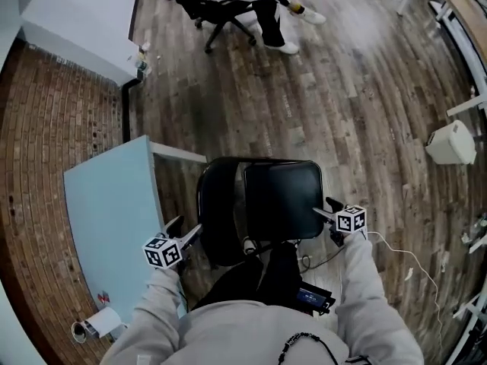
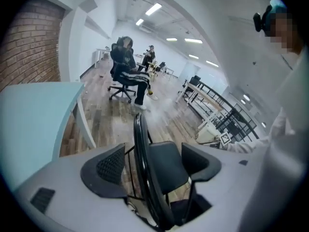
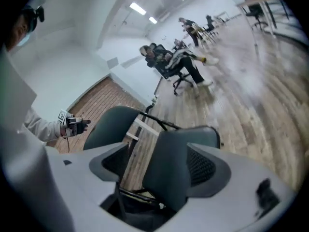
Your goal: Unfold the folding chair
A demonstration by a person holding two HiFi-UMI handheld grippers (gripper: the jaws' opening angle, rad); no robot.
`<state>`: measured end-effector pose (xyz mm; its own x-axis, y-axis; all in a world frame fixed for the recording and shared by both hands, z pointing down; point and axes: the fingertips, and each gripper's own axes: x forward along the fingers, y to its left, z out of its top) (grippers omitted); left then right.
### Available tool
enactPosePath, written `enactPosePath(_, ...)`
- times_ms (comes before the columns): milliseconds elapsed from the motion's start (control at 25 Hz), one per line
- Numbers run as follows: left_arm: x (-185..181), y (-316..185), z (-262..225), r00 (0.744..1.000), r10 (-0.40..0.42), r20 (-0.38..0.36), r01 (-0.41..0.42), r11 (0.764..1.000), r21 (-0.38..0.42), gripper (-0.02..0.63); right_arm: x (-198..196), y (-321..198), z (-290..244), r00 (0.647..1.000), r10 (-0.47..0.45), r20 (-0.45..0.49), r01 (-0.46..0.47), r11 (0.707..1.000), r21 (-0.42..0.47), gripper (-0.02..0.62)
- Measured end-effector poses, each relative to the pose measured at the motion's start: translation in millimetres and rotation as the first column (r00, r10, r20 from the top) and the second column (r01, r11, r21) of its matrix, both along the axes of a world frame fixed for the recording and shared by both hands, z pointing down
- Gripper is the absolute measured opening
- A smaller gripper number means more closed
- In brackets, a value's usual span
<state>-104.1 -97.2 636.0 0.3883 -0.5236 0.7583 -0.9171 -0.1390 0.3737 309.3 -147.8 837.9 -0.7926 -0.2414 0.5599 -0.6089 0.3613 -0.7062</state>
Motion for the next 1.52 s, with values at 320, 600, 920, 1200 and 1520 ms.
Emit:
enactPosePath(320,-1.7,-40.4,-161.4,0.987,0.129,-0.099,-0.083,0.922,0.377,0.351,-105.5,-69.5,-320.1,0.992,0.014,-0.123,0.052,0.851,0.522,0.356)
enactPosePath(600,-35.2,-54.9,-283.7,0.976,0.168,-0.140,-0.044,0.776,0.629,0.351,-170.6,-53.6,-468.1,0.981,0.091,-0.170,0.056,0.710,0.702,0.356)
enactPosePath(920,-44.8,-31.0,-372.0,0.968,0.244,-0.050,-0.109,0.594,0.797,0.351,-219.7,-14.2,-558.5,0.974,0.179,-0.139,0.008,0.586,0.810,0.356)
enactPosePath(1200,-53.9,10.1,-446.4,0.992,0.123,0.017,-0.072,0.454,0.888,0.008,-259.1,37.4,-660.3,0.971,0.239,0.000,-0.113,0.460,0.881,0.304)
enactPosePath(1520,-41.0,28.7,-457.6,0.983,0.170,0.063,-0.133,0.440,0.888,0.006,-321.5,83.1,-691.2,0.981,0.187,-0.047,-0.035,0.415,0.909,0.006)
